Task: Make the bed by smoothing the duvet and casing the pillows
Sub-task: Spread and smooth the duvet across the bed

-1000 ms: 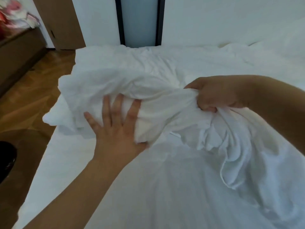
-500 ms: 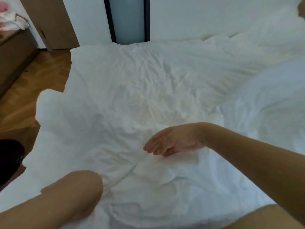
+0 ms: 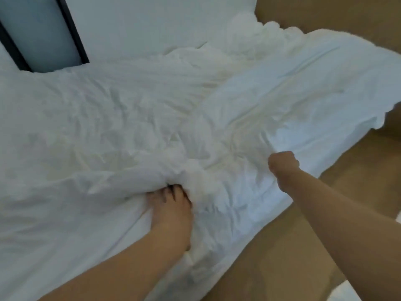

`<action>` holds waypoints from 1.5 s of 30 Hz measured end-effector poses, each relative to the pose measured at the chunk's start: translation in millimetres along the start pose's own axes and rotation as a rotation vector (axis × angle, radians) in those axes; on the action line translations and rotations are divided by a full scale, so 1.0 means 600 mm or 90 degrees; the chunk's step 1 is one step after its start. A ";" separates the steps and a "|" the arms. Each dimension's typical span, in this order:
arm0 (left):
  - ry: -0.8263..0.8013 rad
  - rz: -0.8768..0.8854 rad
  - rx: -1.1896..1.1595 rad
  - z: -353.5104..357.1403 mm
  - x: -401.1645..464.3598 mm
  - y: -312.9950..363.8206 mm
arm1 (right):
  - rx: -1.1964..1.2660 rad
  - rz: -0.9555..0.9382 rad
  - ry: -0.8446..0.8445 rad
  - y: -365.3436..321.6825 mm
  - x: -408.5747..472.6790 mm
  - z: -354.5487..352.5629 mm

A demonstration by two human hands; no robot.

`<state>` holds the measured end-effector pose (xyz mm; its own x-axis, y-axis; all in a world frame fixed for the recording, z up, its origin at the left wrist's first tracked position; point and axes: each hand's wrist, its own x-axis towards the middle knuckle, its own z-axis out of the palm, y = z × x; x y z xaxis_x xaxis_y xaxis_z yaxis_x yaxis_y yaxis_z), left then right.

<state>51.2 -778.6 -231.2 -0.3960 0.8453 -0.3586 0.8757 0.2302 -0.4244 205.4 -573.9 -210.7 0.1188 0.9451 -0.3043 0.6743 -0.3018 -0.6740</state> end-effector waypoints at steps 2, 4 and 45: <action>-0.006 -0.075 0.013 0.012 0.045 -0.011 | 0.216 0.162 0.020 0.054 0.031 0.009; 0.018 -0.070 -0.028 0.009 0.075 -0.034 | 0.418 0.231 -0.042 0.088 0.051 0.038; -0.195 0.494 -0.165 -0.270 0.237 0.432 | 0.546 0.128 0.028 0.249 0.334 -0.283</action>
<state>266.8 -520.7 -257.7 0.3144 0.6503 -0.6916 0.9492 -0.2225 0.2223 453.6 -408.1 -258.1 0.2164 0.8628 -0.4570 -0.1402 -0.4358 -0.8891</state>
